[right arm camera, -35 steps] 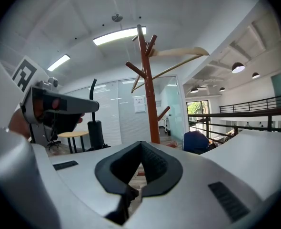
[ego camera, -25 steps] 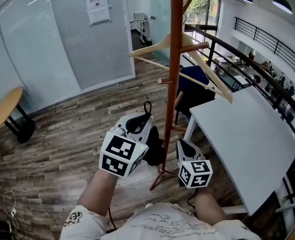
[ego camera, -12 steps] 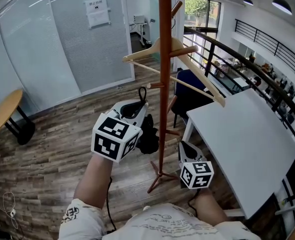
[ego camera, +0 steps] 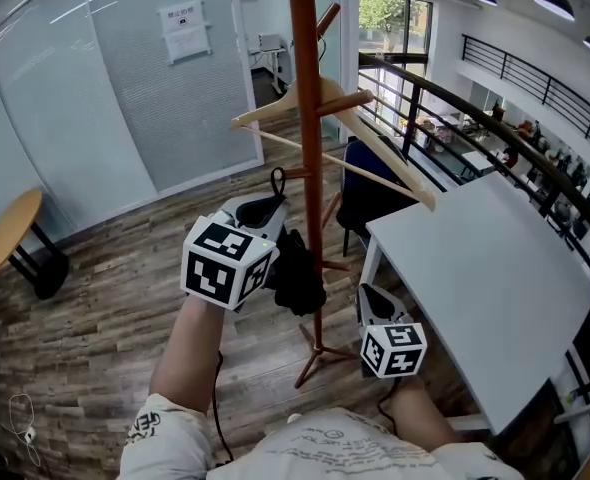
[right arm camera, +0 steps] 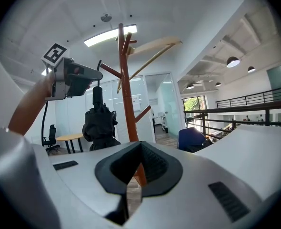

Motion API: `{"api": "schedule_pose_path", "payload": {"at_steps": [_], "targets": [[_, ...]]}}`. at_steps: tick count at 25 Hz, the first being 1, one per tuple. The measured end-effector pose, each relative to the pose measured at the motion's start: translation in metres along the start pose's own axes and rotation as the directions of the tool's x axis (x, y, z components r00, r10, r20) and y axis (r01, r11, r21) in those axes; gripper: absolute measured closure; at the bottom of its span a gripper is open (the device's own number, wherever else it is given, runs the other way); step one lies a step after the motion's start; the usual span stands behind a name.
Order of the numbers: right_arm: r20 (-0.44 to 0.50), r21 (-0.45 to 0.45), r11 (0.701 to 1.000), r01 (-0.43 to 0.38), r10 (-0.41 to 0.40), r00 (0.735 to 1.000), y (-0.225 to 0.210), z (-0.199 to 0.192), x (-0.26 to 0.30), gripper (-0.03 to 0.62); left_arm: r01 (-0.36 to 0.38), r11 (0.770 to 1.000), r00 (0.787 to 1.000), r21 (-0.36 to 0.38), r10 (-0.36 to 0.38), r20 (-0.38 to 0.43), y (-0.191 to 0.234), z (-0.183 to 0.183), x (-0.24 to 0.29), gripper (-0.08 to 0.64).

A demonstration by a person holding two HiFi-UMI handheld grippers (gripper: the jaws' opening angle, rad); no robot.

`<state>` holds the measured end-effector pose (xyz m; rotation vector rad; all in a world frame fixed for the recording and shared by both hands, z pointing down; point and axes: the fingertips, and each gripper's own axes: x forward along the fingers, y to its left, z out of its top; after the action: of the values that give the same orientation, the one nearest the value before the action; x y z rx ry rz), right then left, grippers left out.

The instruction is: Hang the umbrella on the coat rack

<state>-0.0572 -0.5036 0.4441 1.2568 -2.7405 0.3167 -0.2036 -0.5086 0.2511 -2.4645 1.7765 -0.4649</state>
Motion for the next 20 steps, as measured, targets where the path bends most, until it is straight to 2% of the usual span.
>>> {"api": "schedule_pose_path", "payload": {"at_steps": [11,20], "targets": [[0.002,0.002,1.0,0.015,-0.015,1.0,-0.017,0.001,0.001,0.592,-0.026,1.0,0.999,-0.008,0.025,-0.03,0.01,-0.003,0.02,0.554],[-0.011,-0.001,1.0,0.008,-0.008,1.0,-0.019,-0.005,0.005,0.592,-0.009,1.0,0.999,-0.025,0.008,-0.052,0.011,-0.02,0.04,0.554]]}}
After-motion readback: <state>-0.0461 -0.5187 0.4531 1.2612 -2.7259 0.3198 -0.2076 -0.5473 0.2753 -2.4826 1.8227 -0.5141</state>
